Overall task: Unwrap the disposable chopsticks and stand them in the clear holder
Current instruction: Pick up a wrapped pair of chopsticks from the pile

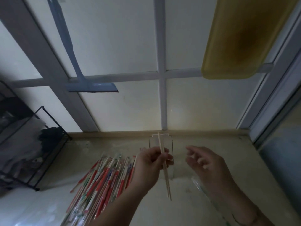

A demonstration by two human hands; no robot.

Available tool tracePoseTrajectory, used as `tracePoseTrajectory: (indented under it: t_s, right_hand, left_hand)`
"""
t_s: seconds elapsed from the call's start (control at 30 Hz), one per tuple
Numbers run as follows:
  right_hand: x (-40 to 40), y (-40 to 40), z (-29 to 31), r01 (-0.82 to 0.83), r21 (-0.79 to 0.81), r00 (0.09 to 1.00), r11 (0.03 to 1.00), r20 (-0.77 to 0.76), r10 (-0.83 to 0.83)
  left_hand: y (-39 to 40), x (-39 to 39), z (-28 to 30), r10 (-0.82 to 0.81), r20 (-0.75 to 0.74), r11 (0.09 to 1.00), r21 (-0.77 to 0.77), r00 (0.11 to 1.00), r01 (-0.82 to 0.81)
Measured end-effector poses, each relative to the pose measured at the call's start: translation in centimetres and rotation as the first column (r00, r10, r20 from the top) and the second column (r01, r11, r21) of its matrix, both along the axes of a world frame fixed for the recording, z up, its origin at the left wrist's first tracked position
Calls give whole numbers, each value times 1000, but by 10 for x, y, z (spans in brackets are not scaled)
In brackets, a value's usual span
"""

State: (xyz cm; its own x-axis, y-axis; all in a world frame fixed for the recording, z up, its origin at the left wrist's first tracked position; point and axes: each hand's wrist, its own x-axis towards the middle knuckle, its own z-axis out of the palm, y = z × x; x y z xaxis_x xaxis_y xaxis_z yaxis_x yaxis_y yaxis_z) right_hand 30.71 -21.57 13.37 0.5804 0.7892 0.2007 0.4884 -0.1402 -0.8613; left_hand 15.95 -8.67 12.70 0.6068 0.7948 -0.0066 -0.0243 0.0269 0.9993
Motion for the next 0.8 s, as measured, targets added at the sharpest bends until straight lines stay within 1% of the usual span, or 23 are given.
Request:
tracePoseTrajectory:
  t_s: [0.03, 0.07, 0.1, 0.13, 0.17, 0.23, 0.27, 0.33, 0.4, 0.47, 0.57, 0.63, 0.7, 0.8]
  right_hand:
    - [-8, 12, 22, -122, 53, 992, 991, -4, 123]
    - [-15, 22, 40, -200, 76, 980, 977, 19, 199]
    - [-20, 30, 48, -226, 85, 974, 970, 39, 224]
    - [-23, 36, 49, -225, 83, 974, 971, 31, 223]
    - [-25, 43, 50, -214, 87, 976, 973, -26, 216]
    - [-29, 54, 48, -181, 92, 961, 979, -197, 196]
    - [-31, 58, 46, -156, 98, 959, 983, -223, 175]
    - [-31, 63, 45, -100, 130, 982, 986, -144, 119]
    - [-30, 66, 46, -34, 229, 994, 973, -98, 57]
    - [-26, 70, 49, 17, 341, 997, 940, -78, 10]
    - [-22, 80, 49, 48, 413, 999, 909, -15, -46]
    - [-22, 89, 38, 41, 376, 998, 926, 38, -59]
    - [-26, 99, 20, 25, 305, 994, 952, 95, -56]
    - [-33, 110, -13, 19, 190, 995, 982, 92, -38]
  left_hand:
    - [-3, 1, 0, -54, -22, 996, 69, 998, 56]
    - [-5, 1, 0, -92, -38, 986, 135, 995, 96]
    - [-5, 1, 1, -109, -46, 974, 193, 993, 116]
    - [-5, 0, 1, -120, -44, 963, 239, 992, 127]
    - [-3, -3, -1, -122, -50, 951, 279, 991, 131]
    - [3, -6, -3, -118, -77, 934, 329, 990, 137]
    - [5, -8, -5, -108, -81, 935, 331, 991, 129]
    - [11, -11, -5, -47, -51, 957, 284, 998, 60]
    - [21, -16, -7, 45, 4, 981, 186, 999, -45]
    - [34, -23, -9, 125, 41, 985, 116, 991, -129]
    - [52, -31, -11, 204, 77, 977, 49, 976, -208]
    - [59, -32, -10, 230, 136, 973, -50, 964, -225]
    - [64, -31, -8, 244, 168, 969, -72, 955, -235]
    - [66, -28, -10, 258, 195, 965, -109, 946, -240]
